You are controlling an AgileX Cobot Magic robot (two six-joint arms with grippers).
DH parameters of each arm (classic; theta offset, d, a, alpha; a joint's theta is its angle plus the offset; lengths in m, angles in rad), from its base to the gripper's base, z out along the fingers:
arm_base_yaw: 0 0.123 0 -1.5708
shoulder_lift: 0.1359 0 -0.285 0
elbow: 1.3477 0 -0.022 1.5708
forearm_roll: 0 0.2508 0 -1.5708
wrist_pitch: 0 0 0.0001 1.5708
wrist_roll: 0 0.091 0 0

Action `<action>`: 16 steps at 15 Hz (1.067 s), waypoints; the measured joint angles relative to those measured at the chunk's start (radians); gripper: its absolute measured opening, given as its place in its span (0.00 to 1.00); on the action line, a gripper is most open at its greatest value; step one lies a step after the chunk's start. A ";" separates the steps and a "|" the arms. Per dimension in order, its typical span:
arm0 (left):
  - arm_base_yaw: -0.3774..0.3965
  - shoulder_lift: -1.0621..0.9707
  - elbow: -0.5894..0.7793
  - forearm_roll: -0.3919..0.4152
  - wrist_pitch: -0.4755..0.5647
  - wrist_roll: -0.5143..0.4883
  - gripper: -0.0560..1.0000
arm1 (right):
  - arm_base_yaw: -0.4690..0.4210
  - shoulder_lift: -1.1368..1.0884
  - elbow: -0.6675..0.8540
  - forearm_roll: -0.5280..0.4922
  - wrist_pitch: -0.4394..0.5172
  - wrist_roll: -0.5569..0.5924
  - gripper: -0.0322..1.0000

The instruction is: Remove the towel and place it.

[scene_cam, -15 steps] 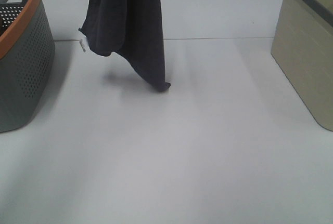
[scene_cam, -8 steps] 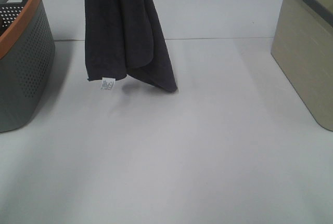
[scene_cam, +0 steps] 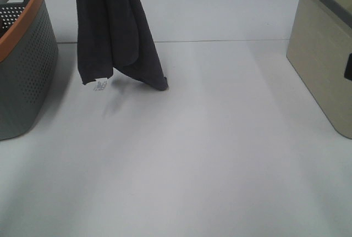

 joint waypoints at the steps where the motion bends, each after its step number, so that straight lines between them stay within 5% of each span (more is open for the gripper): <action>1: 0.000 0.000 0.000 0.009 0.002 -0.008 0.05 | 0.000 0.052 0.000 0.036 -0.019 -0.060 0.83; 3: 0.000 0.000 0.000 0.011 0.014 -0.063 0.05 | 0.000 0.194 0.000 0.204 -0.033 -0.238 0.83; 10: 0.000 0.011 0.000 0.046 -0.042 -0.234 0.05 | 0.000 0.432 -0.041 0.545 -0.032 -0.686 0.81; 16: -0.014 0.099 -0.002 0.048 -0.149 -0.355 0.05 | 0.014 0.599 -0.102 0.609 -0.091 -0.833 0.80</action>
